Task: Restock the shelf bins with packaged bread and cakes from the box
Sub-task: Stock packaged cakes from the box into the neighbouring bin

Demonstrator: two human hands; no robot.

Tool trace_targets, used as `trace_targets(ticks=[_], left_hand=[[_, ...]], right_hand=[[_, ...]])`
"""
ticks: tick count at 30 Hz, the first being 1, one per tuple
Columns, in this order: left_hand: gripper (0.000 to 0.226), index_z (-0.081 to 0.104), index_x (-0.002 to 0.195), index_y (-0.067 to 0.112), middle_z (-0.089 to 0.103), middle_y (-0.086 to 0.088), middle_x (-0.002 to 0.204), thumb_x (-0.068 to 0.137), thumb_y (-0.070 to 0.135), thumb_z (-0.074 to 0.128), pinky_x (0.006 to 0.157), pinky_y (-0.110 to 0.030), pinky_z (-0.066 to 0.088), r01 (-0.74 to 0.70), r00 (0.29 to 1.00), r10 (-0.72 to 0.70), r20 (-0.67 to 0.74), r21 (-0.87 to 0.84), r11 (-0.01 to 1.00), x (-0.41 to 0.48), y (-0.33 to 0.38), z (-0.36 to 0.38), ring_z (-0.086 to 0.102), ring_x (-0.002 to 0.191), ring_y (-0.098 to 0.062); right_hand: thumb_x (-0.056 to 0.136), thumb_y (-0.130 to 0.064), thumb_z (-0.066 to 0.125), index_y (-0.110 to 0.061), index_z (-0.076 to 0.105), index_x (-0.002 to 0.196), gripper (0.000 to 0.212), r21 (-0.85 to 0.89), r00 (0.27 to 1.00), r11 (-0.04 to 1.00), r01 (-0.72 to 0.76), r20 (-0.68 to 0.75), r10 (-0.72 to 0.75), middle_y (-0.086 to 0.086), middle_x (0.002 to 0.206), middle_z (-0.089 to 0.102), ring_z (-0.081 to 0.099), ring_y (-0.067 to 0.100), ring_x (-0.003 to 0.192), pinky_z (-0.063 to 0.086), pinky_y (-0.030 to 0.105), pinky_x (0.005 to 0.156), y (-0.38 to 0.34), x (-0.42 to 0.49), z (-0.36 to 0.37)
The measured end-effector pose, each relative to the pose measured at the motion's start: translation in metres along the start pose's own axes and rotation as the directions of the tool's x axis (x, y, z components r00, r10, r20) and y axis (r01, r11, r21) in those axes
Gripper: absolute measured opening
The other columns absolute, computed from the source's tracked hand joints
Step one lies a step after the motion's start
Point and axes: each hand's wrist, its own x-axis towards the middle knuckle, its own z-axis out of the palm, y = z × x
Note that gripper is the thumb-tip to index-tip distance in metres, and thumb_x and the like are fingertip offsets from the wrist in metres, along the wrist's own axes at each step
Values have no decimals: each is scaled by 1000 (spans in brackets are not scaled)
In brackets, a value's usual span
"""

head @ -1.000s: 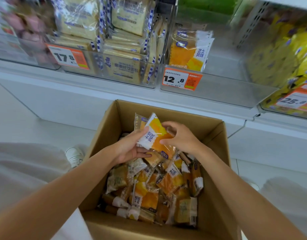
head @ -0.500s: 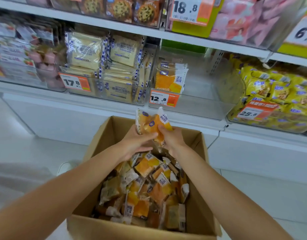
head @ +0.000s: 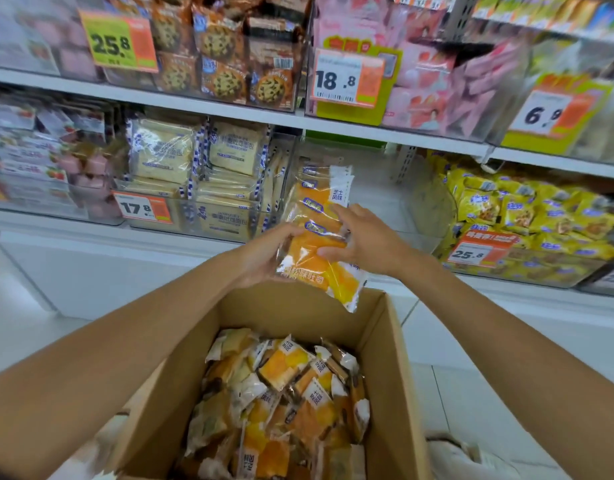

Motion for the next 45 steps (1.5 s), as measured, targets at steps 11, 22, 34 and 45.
trace_targets(ticks=[11,22,34,45], left_hand=[[77,53,136,19,57,-5,134,84,75,42,101,-45,45,-172,842,526,-120,864,473,112,67,-49,54,119,-22],[50,49,131,33,53,14,106,87,50,64,65,-27,40,-163,689,668,-282,837,522,149,20,-87,54,75,-6],[48,53,131,35,55,21,104,86,47,64,71,-30,52,-216,657,690,-304,801,558,149,15,-87,59,75,-4],[47,55,131,29,59,9,110,87,45,65,79,-33,52,-169,667,679,-307,825,539,146,20,-85,58,84,-8]], right_hand=[[76,-56,73,-13,53,119,64,-440,947,898,-2,-289,-140,9,103,62,56,29,96,40,39,78,58,89,-55],[69,-68,70,-22,37,141,92,-617,983,770,161,34,-179,4,132,56,53,28,114,37,42,95,106,178,54],[73,-79,55,-25,36,147,94,-484,985,868,109,-68,-161,6,138,44,40,27,127,24,42,108,108,181,58],[73,-77,57,-29,41,144,87,-288,999,958,16,-25,-24,0,146,41,32,23,138,11,46,118,87,171,42]])
